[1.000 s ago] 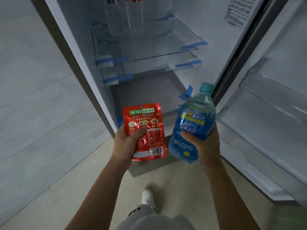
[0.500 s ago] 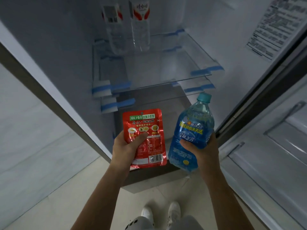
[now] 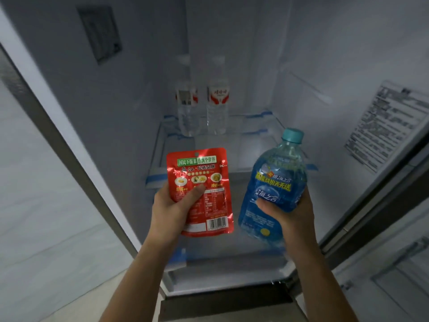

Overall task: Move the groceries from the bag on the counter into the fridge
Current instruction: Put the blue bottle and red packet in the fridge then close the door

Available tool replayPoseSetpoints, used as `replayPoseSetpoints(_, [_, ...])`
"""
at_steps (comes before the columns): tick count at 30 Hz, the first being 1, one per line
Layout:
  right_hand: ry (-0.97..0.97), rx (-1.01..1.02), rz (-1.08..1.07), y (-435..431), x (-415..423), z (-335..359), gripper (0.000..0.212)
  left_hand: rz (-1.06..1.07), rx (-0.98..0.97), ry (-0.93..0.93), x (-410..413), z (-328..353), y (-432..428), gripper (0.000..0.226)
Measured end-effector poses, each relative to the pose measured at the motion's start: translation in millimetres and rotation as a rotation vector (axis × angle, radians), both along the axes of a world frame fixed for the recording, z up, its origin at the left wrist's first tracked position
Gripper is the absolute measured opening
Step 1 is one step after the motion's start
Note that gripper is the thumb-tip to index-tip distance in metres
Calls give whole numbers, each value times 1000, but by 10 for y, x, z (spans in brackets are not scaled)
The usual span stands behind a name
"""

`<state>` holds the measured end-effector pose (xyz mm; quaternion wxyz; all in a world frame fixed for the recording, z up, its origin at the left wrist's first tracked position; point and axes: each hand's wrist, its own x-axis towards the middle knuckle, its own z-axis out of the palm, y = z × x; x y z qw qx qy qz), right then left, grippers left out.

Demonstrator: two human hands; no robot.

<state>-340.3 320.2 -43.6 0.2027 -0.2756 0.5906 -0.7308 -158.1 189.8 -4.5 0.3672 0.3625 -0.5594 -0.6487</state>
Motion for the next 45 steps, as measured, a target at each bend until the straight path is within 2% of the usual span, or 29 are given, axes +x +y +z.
replayPoseSetpoints(3, [21,-60,-11,-125,-115,210,90,20,-30,20,-44,143,-150,42])
replayPoseSetpoints(6, [68,-86,-35,-271,-244,394,92,14,-52,-9,-120,216,-351,32])
replayPoseSetpoints(9, [93,-93,-53,-457,-394,519,83,10,-94,-54,-245,262,-546,23])
replayPoseSetpoints(13, [101,-104,-95,-719,-606,613,86,24,-103,-91,-396,222,-749,24])
replayPoseSetpoints(16, [146,-65,-128,-888,-771,662,79,11,-140,-150,-461,144,-868,20])
replayPoseSetpoints(25, [187,2,-139,-1305,-1144,615,73,-1,-207,-218,-547,0,-990,19])
replayPoseSetpoints(36, [241,75,-58,-1745,-1479,486,82,-3,-218,-243,-547,-68,-983,22])
replayPoseSetpoints(45, [175,86,3,-1940,-1774,410,83,6,-216,-231,-557,-84,-995,23])
